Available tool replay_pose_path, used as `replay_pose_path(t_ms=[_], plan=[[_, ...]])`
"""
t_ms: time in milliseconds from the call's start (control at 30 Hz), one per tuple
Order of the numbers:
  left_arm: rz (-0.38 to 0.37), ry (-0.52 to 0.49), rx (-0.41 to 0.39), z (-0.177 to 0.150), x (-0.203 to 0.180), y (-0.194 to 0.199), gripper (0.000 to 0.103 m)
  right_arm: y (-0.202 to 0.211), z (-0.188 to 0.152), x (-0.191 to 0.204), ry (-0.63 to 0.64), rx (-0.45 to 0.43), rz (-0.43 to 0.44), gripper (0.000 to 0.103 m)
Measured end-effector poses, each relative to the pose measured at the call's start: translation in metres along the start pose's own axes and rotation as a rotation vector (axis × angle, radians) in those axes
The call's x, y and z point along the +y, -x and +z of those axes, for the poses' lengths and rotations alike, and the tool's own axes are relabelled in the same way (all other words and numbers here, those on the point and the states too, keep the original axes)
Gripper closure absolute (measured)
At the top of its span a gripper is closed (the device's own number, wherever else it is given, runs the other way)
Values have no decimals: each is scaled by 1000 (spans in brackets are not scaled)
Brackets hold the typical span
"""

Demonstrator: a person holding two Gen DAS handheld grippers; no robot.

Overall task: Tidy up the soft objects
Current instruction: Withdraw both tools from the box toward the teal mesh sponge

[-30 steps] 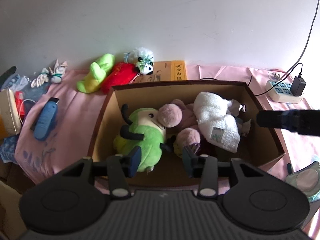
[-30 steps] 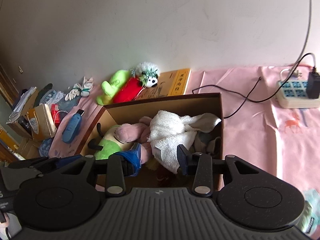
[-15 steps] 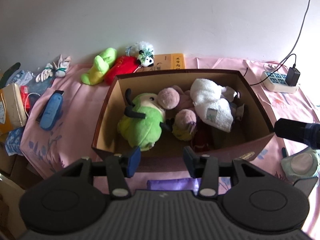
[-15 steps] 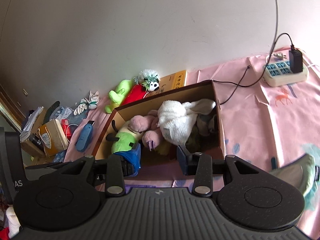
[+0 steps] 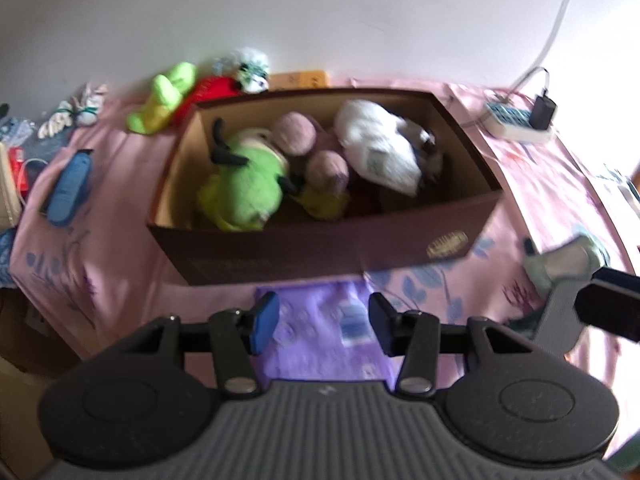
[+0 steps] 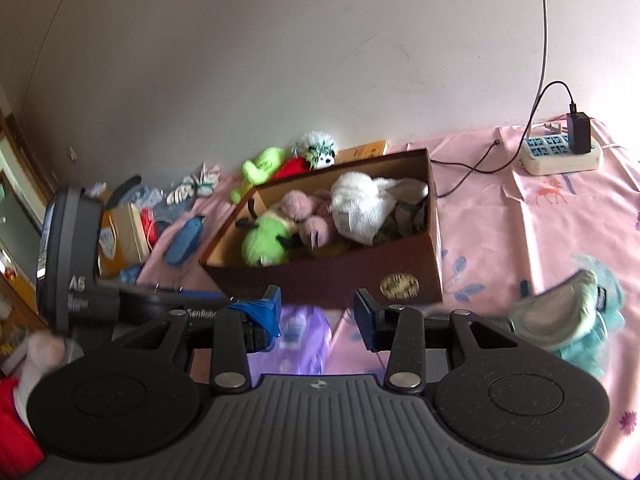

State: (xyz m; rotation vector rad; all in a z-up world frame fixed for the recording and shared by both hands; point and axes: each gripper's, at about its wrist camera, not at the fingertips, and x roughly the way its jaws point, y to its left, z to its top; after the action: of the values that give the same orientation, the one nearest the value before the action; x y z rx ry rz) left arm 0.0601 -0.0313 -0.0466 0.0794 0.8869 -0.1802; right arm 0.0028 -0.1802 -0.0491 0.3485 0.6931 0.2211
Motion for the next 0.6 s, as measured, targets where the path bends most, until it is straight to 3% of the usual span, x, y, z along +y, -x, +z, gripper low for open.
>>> replay_pose_path(t_ms=[233, 600], plan=[[-81, -47, 48, -23, -18, -4, 52, 15, -27, -17, -46, 49, -45, 79], [-167, -143, 82, -34, -62, -6, 50, 38, -40, -48, -133, 46, -134, 79]])
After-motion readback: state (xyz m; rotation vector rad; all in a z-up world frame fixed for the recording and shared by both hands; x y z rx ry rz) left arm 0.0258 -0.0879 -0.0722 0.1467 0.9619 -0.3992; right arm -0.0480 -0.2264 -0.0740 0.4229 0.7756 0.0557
